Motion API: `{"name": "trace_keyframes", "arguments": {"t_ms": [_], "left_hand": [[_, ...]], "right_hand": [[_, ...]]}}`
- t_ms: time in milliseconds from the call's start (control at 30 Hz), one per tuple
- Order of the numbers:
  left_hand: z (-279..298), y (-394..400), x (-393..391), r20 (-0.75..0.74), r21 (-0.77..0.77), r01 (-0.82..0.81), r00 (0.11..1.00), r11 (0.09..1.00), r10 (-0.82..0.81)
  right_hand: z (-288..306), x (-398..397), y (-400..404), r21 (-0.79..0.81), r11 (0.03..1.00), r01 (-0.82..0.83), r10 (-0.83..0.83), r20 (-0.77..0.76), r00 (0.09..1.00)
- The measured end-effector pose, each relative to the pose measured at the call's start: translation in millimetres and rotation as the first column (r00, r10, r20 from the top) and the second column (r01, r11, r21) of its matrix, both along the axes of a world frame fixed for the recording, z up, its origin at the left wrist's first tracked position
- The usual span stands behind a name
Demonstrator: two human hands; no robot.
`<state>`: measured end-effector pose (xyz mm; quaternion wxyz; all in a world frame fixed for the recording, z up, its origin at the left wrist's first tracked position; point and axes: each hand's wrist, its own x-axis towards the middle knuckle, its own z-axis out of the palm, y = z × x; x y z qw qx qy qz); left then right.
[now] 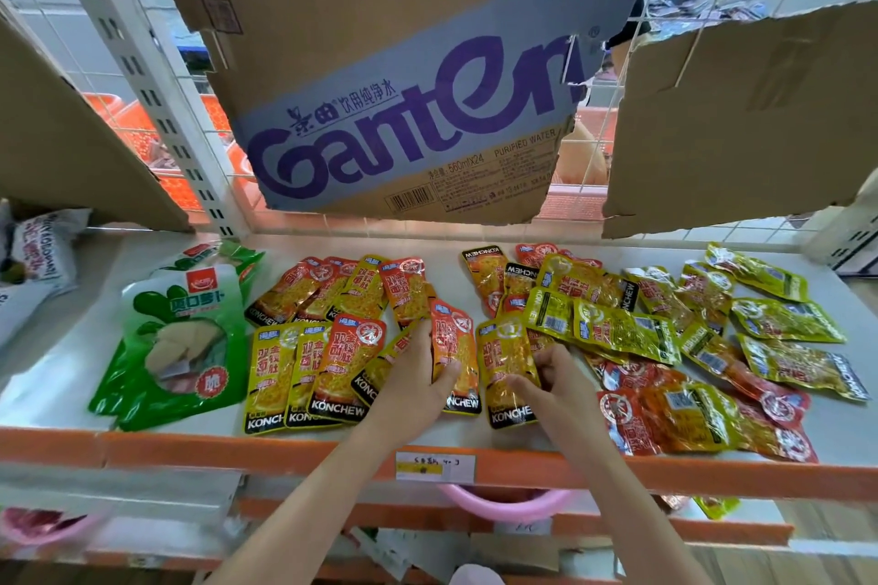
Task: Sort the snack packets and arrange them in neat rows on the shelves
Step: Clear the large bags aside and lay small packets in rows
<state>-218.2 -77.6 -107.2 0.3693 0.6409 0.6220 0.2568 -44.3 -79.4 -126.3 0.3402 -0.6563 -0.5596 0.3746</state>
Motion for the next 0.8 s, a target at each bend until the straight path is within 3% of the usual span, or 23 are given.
{"name": "trace_keyframes", "arguments": {"t_ms": [100,167,233,300,633,800], "left_hand": [[-4,-6,-2,-0.12,0.004,0.032,0.992,0.999,-0.031],[-4,-7,-9,-0.247,0.098,0.027,0.969,0.995,-0.001],[-5,-6,-19,-0.398,0.218,0.063,0.917,0.974,0.03],[-4,-7,-29,-0.505,0.172,0.098,0.863,0.98,0.003],[-3,-16,-34,-0.661,0.017,0.188,0.739,0.982,-0.13],[9,14,-34,-0.547,0.142,0.18,0.834,0.973,-0.075]], "right_hand": [[1,-2,-1,0.019,0.998,-0.063,0.06,0.115,0.991],[3,-1,-1,0.0,0.993,-0.114,0.11,0.266,0.958],[7,-1,-1,-0.059,0.986,-0.154,0.163,0.46,0.873],[10,1,0,-0.107,0.982,-0.157,0.19,0.574,0.797],[10,6,16,0.056,0.969,-0.241,0.161,0.599,0.785],[18,10,44,0.202,0.926,-0.319,0.12,0.645,0.755]]}}
